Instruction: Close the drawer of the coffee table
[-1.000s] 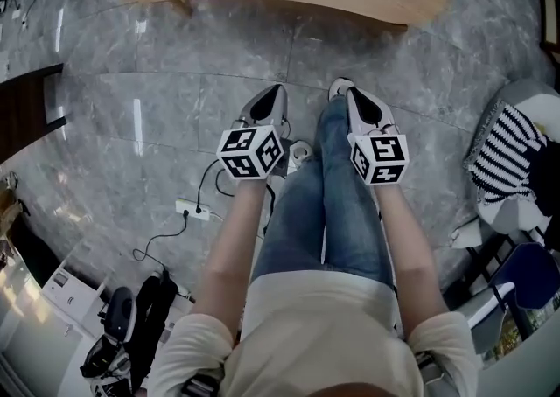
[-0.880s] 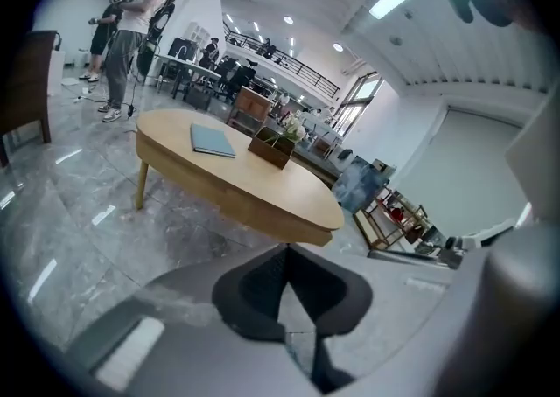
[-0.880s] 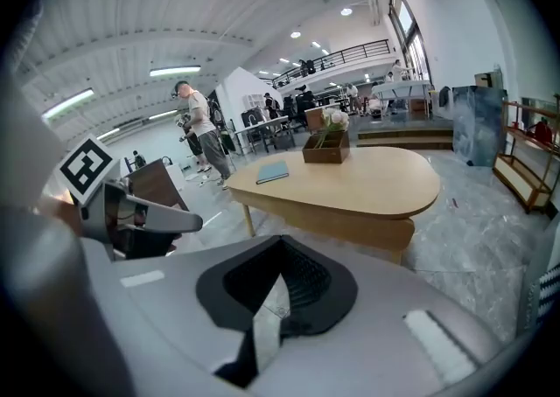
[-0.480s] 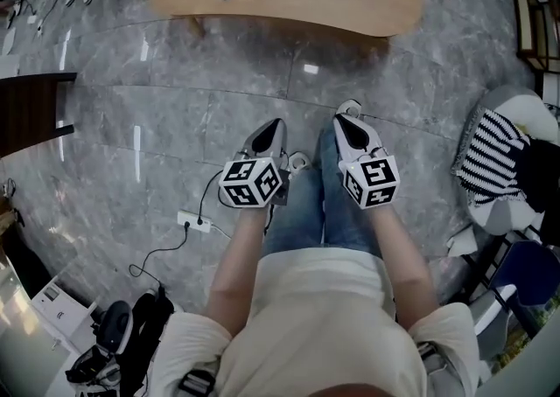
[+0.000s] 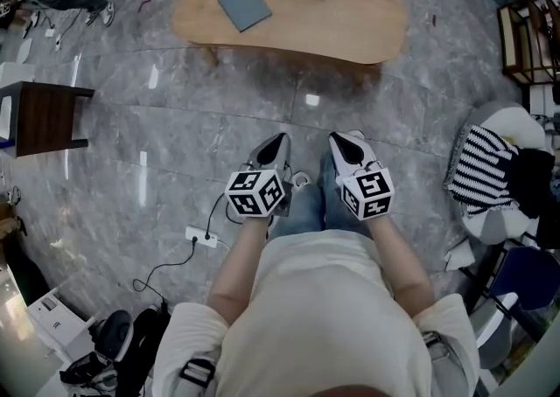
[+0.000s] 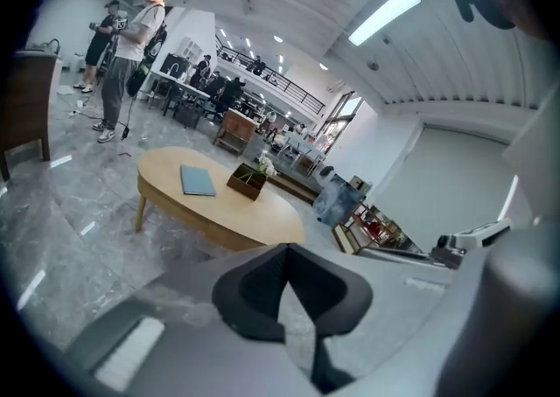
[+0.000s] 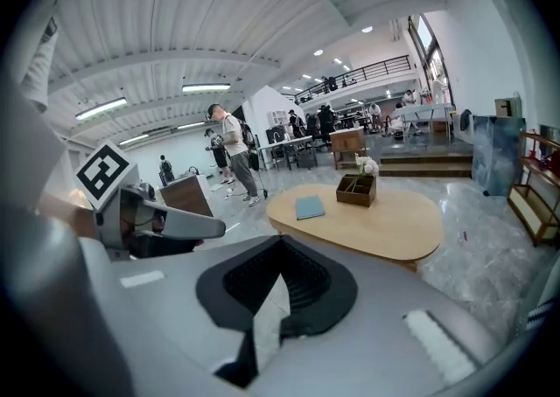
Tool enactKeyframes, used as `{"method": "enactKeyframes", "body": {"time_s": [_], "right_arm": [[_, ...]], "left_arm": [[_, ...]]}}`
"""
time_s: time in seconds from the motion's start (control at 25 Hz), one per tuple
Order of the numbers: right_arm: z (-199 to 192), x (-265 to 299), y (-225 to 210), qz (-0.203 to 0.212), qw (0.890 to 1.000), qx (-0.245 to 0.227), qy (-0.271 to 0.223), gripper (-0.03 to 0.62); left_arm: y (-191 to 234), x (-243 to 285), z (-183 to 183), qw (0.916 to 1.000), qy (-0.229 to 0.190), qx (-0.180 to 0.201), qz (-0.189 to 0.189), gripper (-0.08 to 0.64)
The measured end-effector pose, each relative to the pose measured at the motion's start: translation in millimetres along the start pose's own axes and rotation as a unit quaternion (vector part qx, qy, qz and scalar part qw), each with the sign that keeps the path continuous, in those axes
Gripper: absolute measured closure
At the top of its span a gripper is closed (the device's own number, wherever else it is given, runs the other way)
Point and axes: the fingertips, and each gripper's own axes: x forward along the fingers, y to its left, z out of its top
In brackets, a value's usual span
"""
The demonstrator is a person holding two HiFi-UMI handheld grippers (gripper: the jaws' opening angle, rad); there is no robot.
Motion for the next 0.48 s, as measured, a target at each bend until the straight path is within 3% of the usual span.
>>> {"method": "enactKeyframes", "body": {"time_s": [0.48], "right_arm": [[80.5,-45.9,23.1,0.013,0.998,-0.051,-0.047,0.592]], "left_arm": [[-60.6,-34.3,54.7,0.999,-0.025,0.025,-0.026,0.559]]}}
